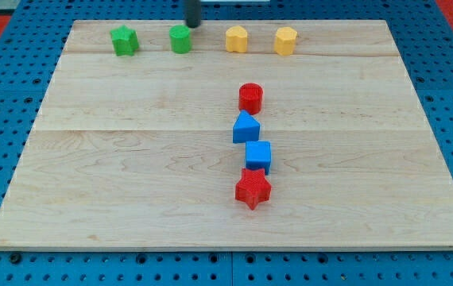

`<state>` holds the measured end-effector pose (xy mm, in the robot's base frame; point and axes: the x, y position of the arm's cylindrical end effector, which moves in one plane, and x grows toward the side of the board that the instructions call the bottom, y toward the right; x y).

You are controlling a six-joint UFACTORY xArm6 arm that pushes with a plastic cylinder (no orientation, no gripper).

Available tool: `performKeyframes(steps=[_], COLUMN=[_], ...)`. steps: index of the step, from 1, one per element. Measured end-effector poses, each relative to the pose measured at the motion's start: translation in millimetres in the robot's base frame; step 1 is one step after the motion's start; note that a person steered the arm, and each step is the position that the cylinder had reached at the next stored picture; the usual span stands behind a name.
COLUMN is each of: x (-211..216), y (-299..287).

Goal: Push the green circle towards the bottom center of the board

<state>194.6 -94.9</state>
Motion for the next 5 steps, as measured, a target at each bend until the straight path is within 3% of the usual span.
performKeyframes(steps=[2, 3, 4, 5], x=[57, 38, 25, 46], y=[-5, -18, 11, 19])
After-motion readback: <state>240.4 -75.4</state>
